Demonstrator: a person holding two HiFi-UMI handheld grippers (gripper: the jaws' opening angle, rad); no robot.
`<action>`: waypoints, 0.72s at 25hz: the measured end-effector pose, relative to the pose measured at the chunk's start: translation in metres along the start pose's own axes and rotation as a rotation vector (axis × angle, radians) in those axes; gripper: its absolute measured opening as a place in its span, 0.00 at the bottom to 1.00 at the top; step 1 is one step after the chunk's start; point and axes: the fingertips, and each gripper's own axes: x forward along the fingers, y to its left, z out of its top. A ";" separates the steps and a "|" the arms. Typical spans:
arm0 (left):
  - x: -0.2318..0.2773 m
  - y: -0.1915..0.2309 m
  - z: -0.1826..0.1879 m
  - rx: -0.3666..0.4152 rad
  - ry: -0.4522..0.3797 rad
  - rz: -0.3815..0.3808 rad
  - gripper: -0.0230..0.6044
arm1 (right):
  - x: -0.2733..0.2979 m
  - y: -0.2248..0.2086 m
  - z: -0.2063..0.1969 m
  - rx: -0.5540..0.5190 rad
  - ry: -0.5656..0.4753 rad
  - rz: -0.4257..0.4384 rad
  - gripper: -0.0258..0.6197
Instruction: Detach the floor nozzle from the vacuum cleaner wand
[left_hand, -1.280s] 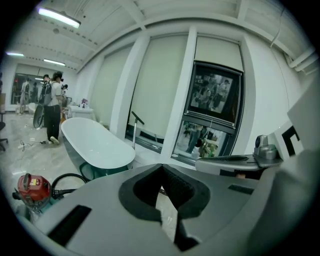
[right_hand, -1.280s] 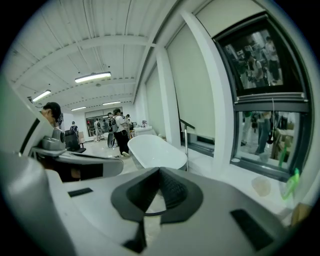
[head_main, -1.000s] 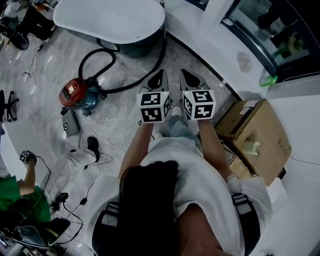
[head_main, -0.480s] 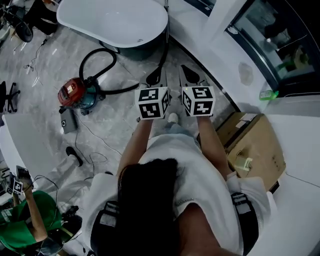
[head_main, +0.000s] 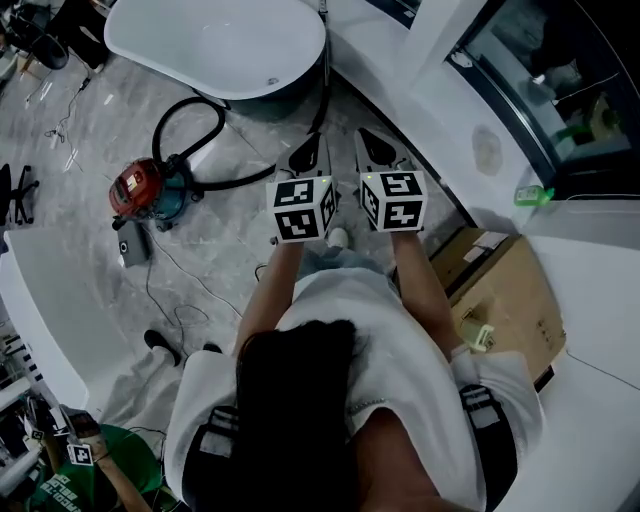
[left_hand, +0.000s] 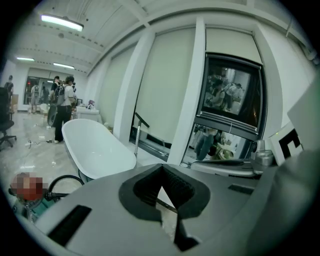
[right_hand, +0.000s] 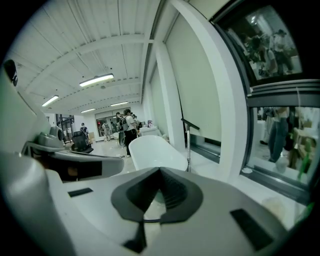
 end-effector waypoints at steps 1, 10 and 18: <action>0.001 -0.001 -0.001 -0.002 0.006 0.005 0.03 | -0.001 -0.001 -0.001 0.000 0.004 0.003 0.06; 0.007 0.007 0.005 -0.002 0.000 0.032 0.03 | 0.003 -0.006 -0.009 0.009 0.026 0.007 0.06; 0.017 0.010 0.008 0.018 0.004 0.037 0.03 | 0.014 -0.016 -0.002 0.016 0.020 -0.001 0.06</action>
